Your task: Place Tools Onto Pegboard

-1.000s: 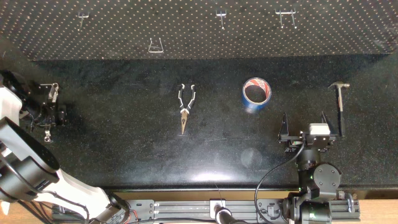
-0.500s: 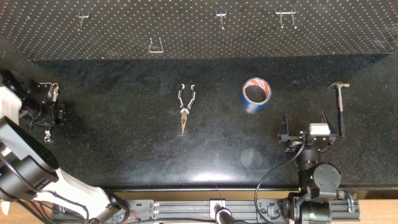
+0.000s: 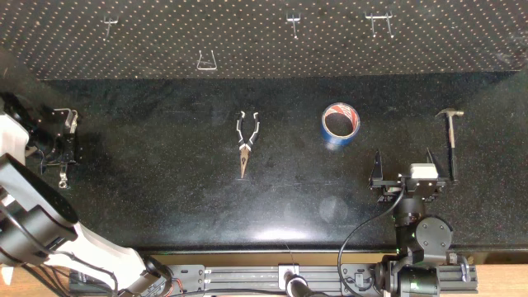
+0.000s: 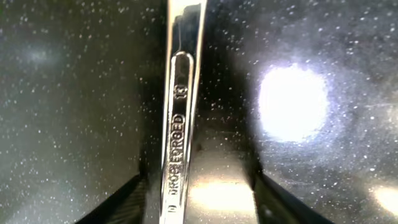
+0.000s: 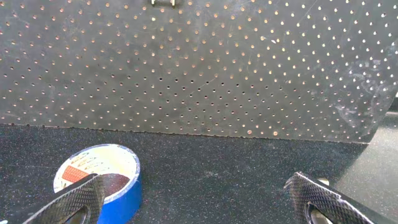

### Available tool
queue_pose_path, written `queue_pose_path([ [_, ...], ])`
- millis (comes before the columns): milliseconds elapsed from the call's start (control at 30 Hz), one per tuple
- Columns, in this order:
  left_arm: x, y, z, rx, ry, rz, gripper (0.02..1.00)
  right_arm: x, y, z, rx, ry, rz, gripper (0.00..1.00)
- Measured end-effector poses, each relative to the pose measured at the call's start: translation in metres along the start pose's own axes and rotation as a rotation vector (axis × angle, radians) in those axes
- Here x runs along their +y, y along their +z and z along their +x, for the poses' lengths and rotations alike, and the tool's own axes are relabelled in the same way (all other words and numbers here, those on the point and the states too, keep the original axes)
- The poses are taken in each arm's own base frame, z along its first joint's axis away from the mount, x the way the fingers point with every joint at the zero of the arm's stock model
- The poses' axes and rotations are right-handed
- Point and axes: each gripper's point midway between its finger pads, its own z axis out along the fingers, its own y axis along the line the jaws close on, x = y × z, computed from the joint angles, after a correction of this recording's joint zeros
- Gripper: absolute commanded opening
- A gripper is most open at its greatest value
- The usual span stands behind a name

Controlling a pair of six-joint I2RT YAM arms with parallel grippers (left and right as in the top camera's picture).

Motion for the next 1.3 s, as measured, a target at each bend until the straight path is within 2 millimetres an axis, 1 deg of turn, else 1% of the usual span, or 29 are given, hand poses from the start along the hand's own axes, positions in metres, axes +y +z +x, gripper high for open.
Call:
queue_pose_path([
  [33, 0.000, 0.000, 0.000, -0.001, -0.002, 0.001, 0.172, 0.000, 0.000, 0.000, 0.000, 0.000, 0.000, 0.976],
  [67, 0.000, 0.000, 0.000, -0.002, 0.004, 0.000, 0.073, 0.000, 0.000, 0.000, 0.000, 0.000, 0.000, 0.976],
  [100, 0.000, 0.000, -0.001, -0.004, -0.003, -0.001, 0.047, 0.000, 0.000, 0.000, 0.000, 0.000, 0.000, 0.976],
  [167, 0.001, 0.000, -0.001, -0.004, -0.002, -0.006, 0.027, 0.000, 0.000, 0.000, 0.000, 0.000, 0.000, 0.976],
  [700, 0.002, 0.000, -0.002, -0.005, -0.001, -0.007, 0.027, 0.000, 0.000, 0.000, 0.000, 0.000, 0.000, 0.976],
  [867, 0.002, -0.001, -0.001, -0.005, -0.025, -0.010, 0.029, 0.000, 0.000, 0.000, 0.000, 0.000, 0.000, 0.976],
  [1000, -0.003, -0.007, 0.006, 0.004, -0.035, -0.005, 0.029, 0.000, 0.000, 0.000, 0.000, 0.000, 0.000, 0.976],
  [1100, -0.004, -0.035, 0.007, -0.057, -0.034, -0.049, 0.027, 0.000, 0.000, 0.000, 0.000, 0.000, 0.000, 0.976],
  [1133, -0.005, -0.046, 0.006, -0.085, -0.031, -0.068, 0.029, 0.000, 0.000, 0.000, 0.000, 0.000, 0.000, 0.976],
  [1167, -0.006, -0.062, 0.005, -0.122, -0.025, -0.096, 0.029, 0.000, 0.000, 0.000, 0.000, 0.000, 0.000, 0.976],
  [1200, -0.009, -0.071, 0.004, -0.146, -0.018, -0.112, 0.027, 0.000, 0.000, 0.000, 0.000, 0.000, 0.000, 0.976],
  [1267, -0.020, -0.090, 0.001, -0.202, 0.017, -0.145, 0.027, 0.000, 0.000, 0.000, 0.000, 0.000, 0.000, 0.976],
  [1300, -0.027, -0.095, -0.001, -0.218, 0.036, -0.150, 0.029, 0.000, 0.000, 0.000, 0.000, 0.000, 0.000, 0.976],
])
